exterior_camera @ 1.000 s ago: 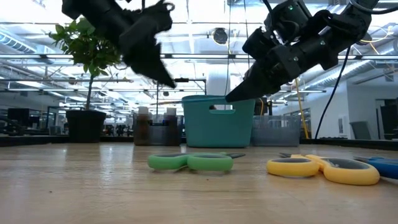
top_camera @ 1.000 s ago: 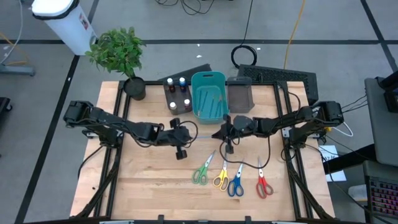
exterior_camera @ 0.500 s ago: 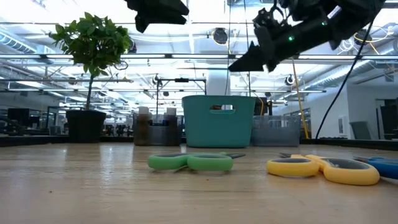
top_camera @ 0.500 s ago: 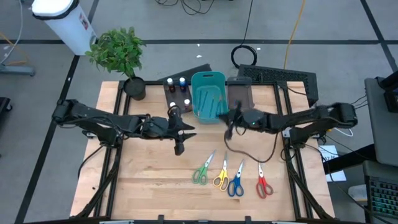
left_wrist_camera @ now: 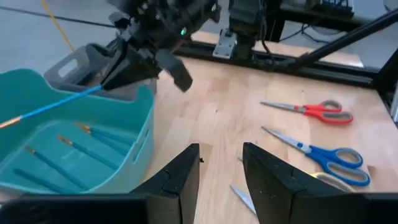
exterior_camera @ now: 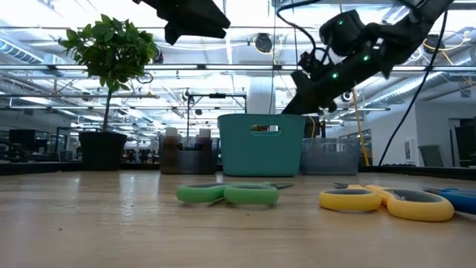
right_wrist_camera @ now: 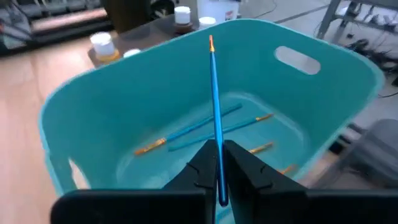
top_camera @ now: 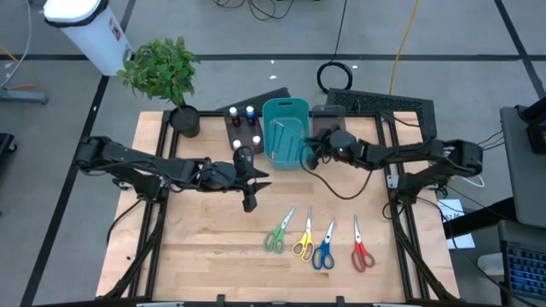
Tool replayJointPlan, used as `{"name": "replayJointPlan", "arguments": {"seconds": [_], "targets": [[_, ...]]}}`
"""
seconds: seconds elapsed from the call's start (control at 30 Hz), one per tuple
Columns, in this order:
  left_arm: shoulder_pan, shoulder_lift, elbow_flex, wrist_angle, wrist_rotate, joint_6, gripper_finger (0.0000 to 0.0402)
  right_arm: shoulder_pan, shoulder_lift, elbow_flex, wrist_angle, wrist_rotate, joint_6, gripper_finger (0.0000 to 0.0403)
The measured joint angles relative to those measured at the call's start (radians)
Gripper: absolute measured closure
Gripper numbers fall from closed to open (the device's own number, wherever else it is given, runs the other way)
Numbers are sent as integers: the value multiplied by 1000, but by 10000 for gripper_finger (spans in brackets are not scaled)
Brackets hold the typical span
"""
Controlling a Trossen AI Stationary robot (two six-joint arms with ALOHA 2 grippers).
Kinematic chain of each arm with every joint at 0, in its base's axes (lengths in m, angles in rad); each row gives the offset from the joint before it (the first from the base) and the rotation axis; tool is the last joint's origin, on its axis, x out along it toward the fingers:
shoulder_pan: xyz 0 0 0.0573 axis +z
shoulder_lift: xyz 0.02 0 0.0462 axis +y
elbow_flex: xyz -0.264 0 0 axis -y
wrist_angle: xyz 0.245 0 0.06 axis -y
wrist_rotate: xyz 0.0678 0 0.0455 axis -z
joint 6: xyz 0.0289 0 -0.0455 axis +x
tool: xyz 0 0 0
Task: Pick & Place Paint Supplies
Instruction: Put the blue paint brush into the blue bin, then put the red scissor into the right black bin
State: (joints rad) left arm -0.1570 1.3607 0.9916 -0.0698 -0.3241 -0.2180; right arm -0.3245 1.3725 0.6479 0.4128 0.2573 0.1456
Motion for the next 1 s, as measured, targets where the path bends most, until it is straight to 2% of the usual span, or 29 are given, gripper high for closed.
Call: {"name": "replayJointPlan", "arguments": {"seconds": [0.1,0.2,0.3,0.43,0.5,0.7,0.83,1.0], "targets": [[1,4,0,-4,0,0,270,-10,36,0,74,-10,31,375],[1,6,0,-2,0,-13,270,-12,66,0,134,-70,28,345],[1,10,0,-5,0,-20,270,-16,78,0,169,-129,26,305],[1,16,0,-2,-1,-21,270,-16,61,0,146,-133,-12,247],[1,19,0,-7,0,-21,270,-4,15,0,122,-143,-41,224],[1,30,0,-3,-8,-23,270,77,-214,0,-51,-291,-74,188],[-2,33,0,18,-26,-9,270,170,-370,0,-161,-369,-43,189],[-5,32,0,51,-20,22,270,289,-480,-3,-232,-363,-30,203]]}}
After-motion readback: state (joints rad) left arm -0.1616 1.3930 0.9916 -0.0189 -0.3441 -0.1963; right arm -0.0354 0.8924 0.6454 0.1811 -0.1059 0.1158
